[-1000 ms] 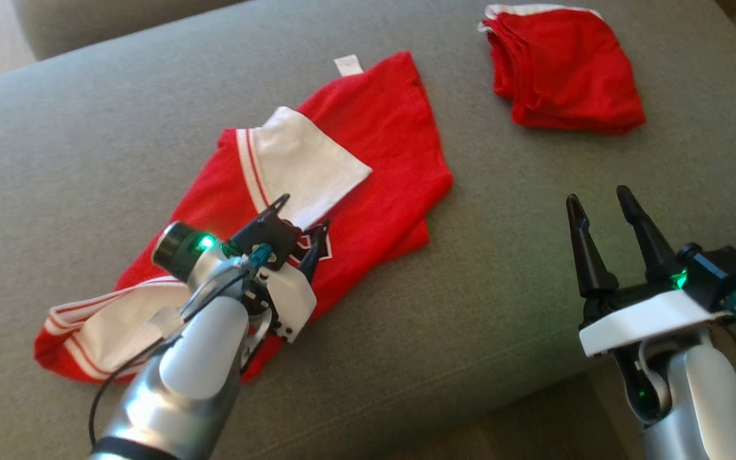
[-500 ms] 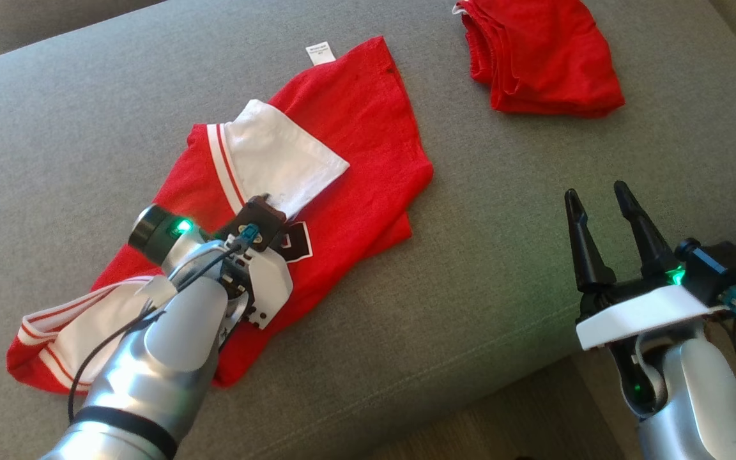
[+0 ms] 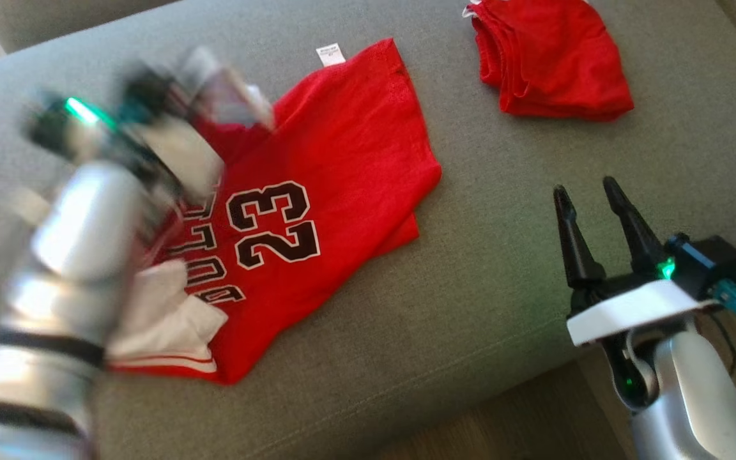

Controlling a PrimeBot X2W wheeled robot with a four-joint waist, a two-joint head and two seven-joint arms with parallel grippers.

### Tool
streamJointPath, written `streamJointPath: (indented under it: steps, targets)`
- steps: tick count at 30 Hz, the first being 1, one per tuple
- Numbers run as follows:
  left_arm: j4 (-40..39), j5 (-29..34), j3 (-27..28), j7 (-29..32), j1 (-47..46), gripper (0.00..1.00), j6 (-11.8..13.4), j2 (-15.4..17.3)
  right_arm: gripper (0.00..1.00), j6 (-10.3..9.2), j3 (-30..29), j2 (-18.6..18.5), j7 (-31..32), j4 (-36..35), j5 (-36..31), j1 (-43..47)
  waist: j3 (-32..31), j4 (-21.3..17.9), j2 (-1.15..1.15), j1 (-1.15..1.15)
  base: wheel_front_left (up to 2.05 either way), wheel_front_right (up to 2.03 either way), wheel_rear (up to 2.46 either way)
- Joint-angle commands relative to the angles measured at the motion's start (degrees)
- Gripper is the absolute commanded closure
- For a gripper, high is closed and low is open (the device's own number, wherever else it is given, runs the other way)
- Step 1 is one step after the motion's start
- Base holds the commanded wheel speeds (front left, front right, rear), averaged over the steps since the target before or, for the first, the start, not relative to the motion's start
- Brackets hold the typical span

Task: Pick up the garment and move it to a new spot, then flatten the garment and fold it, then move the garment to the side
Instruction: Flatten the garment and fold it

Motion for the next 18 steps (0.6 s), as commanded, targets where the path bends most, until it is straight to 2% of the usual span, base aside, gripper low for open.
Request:
streamJointPath:
  steps: [1, 7, 11, 12, 13, 14, 18]
  targets:
    - [-2.3, 0.0, 2.9, 0.8, -7.2, 1.00, -0.1, 4.9, 0.00, -0.02, 1.8, 0.0, -0.5, -2.5, -0.2, -3.1, 1.2, -0.2, 0.00, 0.00, 0.00, 0.00, 0.00]
    - [1.4, 2.1, 3.7, 6.0, -18.1, 1.00, -0.6, 15.5, 0.00, -0.02, 4.0, 0.0, -0.9, -3.1, 1.4, -5.5, 5.2, -1.4, 0.00, 0.00, 0.00, 0.00, 0.00]
    - [6.8, 3.9, 3.5, 8.4, -21.7, 1.00, 0.1, 20.2, 0.00, -0.02, 5.1, 0.0, -1.3, -3.0, 2.6, -6.6, 7.6, -2.0, 0.00, 0.00, 0.00, 0.00, 0.00]
    - [8.2, 4.1, 3.4, 9.0, -22.0, 0.88, 0.4, 20.7, 0.00, -0.02, 5.3, 0.0, -1.4, -2.9, 2.7, -6.8, 8.0, -2.0, 0.00, 0.00, 0.00, 0.00, 0.00]
    - [9.5, 4.2, 3.5, 9.5, -22.3, 0.29, 0.9, 21.1, 0.00, -0.02, 5.4, 0.0, -1.4, -2.8, 2.8, -6.9, 8.4, -2.0, 0.00, 0.00, 0.00, 0.00, 0.00]
    - [10.7, 4.1, 3.5, 9.8, -22.6, 0.00, 1.2, 21.4, 0.00, -0.02, 5.6, 0.0, -1.5, -2.7, 2.8, -7.1, 8.7, -2.0, 0.00, 0.00, 0.00, 0.00, 0.00]
    - [14.4, 3.3, 4.0, 9.4, -23.1, 0.00, 2.3, 21.4, 0.00, -0.02, 5.7, 0.0, -1.7, -2.3, 2.9, -7.3, 9.2, -1.7, 0.00, 0.00, 0.00, 0.00, 0.00]
